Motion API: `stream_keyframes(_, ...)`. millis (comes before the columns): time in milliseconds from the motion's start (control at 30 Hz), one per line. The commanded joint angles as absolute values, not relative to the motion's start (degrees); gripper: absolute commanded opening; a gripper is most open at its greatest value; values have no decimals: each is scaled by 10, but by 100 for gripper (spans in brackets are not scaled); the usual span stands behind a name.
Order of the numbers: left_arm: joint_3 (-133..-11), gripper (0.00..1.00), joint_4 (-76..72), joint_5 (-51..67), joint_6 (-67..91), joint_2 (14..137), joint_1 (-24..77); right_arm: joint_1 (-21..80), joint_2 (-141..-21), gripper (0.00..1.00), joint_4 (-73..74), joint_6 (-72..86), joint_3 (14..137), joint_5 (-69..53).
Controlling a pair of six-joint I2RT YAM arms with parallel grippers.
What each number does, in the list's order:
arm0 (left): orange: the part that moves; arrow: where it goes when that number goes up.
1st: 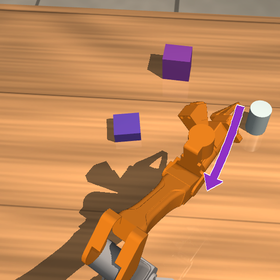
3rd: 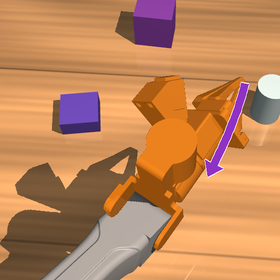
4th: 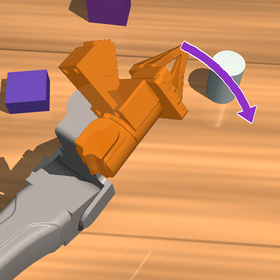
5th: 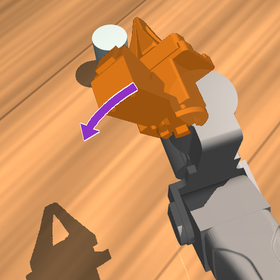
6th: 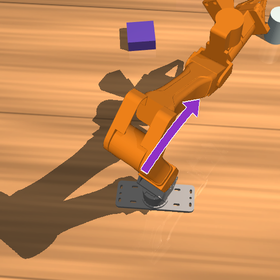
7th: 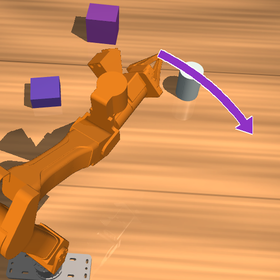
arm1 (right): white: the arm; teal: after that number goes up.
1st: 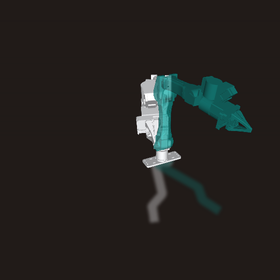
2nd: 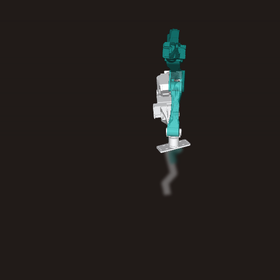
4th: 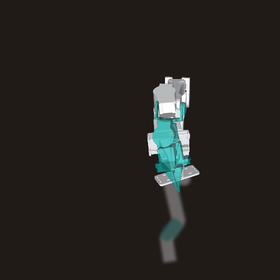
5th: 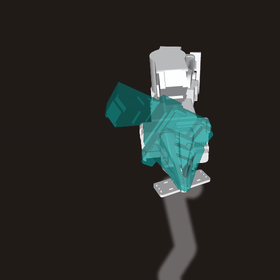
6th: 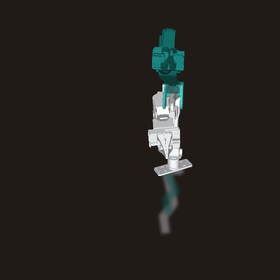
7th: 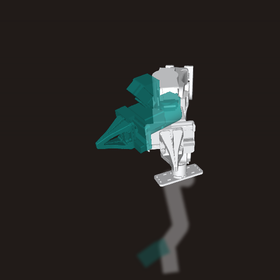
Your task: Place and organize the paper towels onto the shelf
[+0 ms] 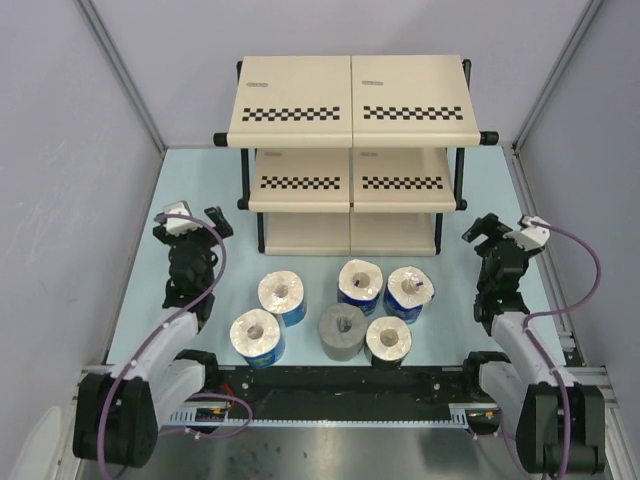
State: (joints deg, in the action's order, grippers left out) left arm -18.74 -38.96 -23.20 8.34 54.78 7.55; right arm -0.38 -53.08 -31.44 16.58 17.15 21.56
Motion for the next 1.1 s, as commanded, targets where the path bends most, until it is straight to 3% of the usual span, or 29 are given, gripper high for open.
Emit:
stream_keyframes(0,-233,100,-202,-183,192,494,85,-2,-475,100,-115,267,239,274)
stream_keyframes(300,-326,100,31,-150,286,350,85,11,-346,100,98,293,293,221)
stream_keyframes(400,-376,100,113,-158,284,351,85,5,-330,100,132,282,316,165)
stream_keyframes(567,-432,100,223,-156,278,377,85,-24,-320,100,242,349,349,224)
stream_keyframes(833,-401,100,216,-5,204,313,85,-27,-303,100,292,330,388,104)
stream_keyframes(1067,-382,100,235,29,151,282,86,89,-368,100,450,372,467,97)
